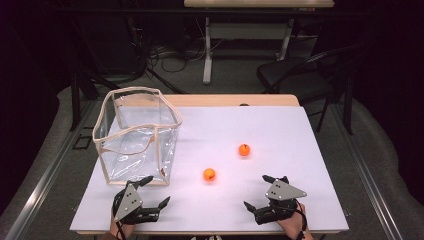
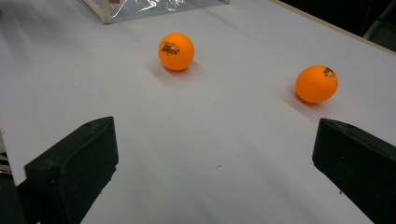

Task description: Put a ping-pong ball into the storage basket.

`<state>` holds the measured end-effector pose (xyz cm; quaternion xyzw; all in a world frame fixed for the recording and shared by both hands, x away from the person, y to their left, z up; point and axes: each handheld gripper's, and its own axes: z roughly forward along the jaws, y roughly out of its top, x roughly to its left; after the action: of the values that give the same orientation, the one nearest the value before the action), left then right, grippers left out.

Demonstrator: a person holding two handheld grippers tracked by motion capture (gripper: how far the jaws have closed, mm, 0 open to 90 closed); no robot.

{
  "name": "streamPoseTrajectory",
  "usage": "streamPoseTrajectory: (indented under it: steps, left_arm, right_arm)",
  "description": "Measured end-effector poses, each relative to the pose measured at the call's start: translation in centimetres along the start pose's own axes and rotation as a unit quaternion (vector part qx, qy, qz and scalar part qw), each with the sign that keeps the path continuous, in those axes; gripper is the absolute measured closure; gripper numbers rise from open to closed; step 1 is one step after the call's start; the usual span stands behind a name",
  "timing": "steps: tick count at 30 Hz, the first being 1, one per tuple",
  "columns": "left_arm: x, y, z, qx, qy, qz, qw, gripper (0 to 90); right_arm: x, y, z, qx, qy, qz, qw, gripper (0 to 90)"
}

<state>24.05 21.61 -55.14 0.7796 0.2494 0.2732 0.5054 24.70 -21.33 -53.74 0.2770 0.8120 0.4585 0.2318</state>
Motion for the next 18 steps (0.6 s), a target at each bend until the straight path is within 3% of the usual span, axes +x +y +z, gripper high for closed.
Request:
streamPoseTrajectory:
  steps: [18]
  left_arm:
    - [0.0,0.0,0.0,-0.001,-0.003,0.001,1.0000,15.9]
  right_arm:
    - [0.9,1.6,3.3,0.033,0.033,0.000,0.9989,0.0]
